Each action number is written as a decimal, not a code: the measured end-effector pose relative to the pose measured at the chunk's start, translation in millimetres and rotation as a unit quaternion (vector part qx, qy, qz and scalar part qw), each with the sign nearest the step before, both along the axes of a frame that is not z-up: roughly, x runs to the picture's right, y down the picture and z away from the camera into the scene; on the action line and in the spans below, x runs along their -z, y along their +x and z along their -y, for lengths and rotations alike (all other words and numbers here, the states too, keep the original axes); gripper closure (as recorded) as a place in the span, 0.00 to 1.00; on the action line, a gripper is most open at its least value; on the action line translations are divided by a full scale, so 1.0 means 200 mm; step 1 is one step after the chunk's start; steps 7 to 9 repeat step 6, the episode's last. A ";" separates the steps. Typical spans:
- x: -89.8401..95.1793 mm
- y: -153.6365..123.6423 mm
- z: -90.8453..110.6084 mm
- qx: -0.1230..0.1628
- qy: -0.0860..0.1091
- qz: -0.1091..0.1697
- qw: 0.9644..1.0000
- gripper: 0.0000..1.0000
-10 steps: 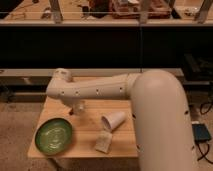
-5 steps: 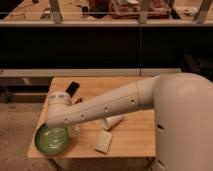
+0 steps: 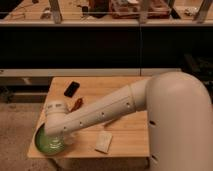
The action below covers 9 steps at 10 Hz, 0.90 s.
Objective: Place the bottle in the ceramic bowl
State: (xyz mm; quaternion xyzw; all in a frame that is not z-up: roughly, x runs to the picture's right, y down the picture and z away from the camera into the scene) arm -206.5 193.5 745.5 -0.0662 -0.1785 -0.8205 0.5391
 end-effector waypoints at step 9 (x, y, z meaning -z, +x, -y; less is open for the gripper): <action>0.06 -0.09 0.02 -0.017 -0.010 0.000 1.000 0.56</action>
